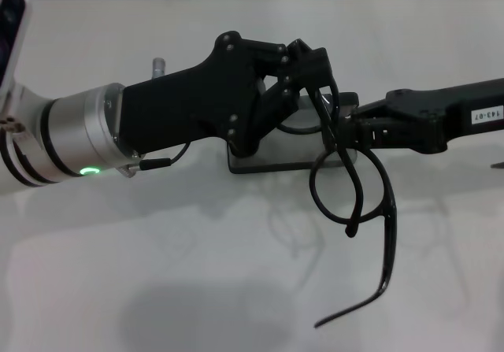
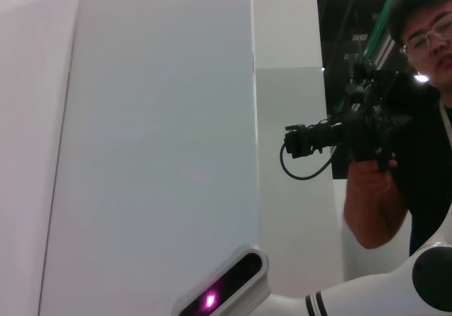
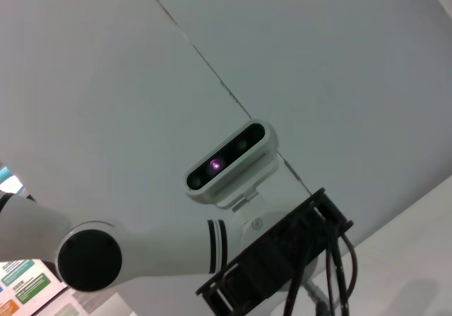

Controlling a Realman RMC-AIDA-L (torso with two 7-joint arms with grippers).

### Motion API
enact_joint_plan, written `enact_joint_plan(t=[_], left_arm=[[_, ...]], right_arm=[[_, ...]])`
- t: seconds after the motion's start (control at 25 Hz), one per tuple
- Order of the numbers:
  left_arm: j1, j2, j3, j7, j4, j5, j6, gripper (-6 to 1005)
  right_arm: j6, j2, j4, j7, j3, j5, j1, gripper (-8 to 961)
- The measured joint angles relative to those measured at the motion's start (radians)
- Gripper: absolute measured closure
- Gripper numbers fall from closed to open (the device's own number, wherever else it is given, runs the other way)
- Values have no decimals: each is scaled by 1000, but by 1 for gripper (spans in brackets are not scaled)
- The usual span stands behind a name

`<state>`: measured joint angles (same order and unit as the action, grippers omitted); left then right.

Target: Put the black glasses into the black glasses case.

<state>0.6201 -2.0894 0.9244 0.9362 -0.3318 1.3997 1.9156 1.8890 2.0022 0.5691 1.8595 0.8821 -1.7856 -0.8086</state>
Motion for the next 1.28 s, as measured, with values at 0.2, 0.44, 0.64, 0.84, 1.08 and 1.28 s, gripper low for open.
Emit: enact_joint_plan(t=[0.2, 0.44, 0.64, 0.84, 1.08, 1.28], left_arm=[[-1, -1, -2, -10, 0, -2, 0, 980], [-5, -1, 0, -8, 1, -46, 17, 980], [-23, 1, -1, -4, -5, -102, 71, 980], [-40, 4, -2, 0, -9, -109, 102, 980], [-71, 2, 60, 23, -78, -132, 121, 980], [-94, 5, 102, 22, -89, -196, 120, 980]], right_arm=[[-7, -1, -2, 6, 0, 8, 0, 881], [-12, -7, -3, 6, 0, 8, 1, 882], [-25, -10, -3, 6, -3, 14, 8, 882], [-37, -13, -16, 3, -43, 24, 14, 883], [-111, -2, -28, -3, -196, 33, 58, 883], [-221, 8, -38, -25, -211, 108, 100, 883]])
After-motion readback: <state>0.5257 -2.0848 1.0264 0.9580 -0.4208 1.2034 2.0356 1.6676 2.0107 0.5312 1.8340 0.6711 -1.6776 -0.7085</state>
